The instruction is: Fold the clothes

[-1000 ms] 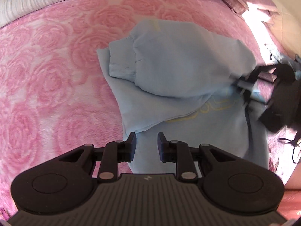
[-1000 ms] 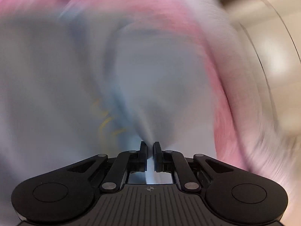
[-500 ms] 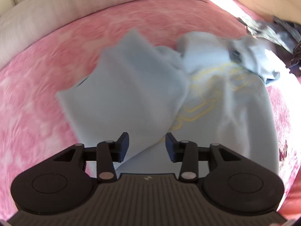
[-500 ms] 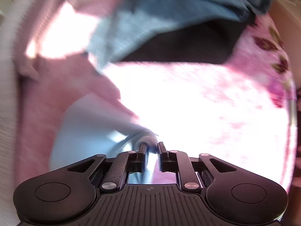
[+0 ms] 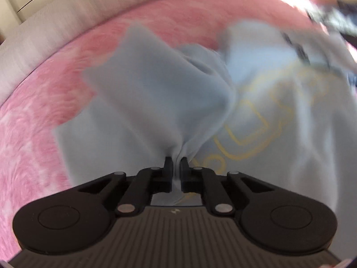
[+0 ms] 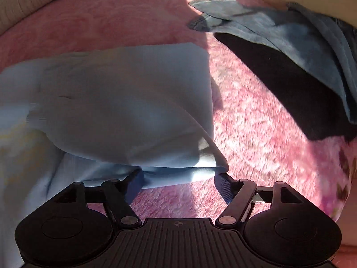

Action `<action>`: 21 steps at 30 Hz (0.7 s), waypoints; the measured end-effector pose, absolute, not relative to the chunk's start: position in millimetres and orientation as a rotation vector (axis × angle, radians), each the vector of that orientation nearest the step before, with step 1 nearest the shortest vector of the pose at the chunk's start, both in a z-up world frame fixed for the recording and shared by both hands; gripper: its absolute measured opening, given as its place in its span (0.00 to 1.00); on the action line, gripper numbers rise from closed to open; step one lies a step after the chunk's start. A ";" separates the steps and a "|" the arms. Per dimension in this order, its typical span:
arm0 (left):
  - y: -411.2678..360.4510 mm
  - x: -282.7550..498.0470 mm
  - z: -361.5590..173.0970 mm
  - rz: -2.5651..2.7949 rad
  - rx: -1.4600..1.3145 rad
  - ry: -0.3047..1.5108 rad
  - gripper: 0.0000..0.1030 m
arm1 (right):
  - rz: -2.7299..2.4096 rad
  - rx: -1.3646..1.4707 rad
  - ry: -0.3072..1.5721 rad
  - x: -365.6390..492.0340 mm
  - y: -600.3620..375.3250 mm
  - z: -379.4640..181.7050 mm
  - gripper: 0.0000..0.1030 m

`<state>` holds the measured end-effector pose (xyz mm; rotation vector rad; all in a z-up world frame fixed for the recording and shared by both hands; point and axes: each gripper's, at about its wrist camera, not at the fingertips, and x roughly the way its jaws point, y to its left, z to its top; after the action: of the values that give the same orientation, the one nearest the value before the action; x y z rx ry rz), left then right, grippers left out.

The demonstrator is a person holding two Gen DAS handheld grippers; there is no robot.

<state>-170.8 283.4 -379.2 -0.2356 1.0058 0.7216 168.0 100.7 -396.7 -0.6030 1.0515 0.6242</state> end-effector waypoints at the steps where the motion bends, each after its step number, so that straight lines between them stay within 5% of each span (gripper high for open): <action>1: 297.2 -187.9 -366.8 0.797 -0.252 0.965 0.06 | 0.632 -0.605 1.035 169.0 100.1 -396.3 0.69; 5: 351.0 -278.8 -327.8 1.103 -0.408 0.819 0.05 | 0.637 -0.625 0.944 169.8 95.1 -377.8 0.32; 9: 402.8 -407.6 -306.6 1.413 -0.720 0.697 0.06 | 0.568 -0.529 1.015 186.0 79.2 -358.2 0.32; 11: 412.7 -452.0 -315.2 1.488 -0.845 0.730 0.21 | 0.583 -0.484 1.121 194.8 72.4 -357.6 0.35; 14: 408.3 -489.4 -336.9 1.533 -1.052 0.768 0.23 | 0.632 -0.457 1.222 197.8 68.4 -351.9 0.52; 21: 394.9 -512.6 -357.1 1.297 -1.688 0.467 0.23 | 0.703 -0.739 1.124 182.9 118.6 -329.5 0.56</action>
<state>-512.6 394.9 -357.1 -1.6880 0.4673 1.2972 182.9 118.6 -329.5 -0.7392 1.1239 0.7030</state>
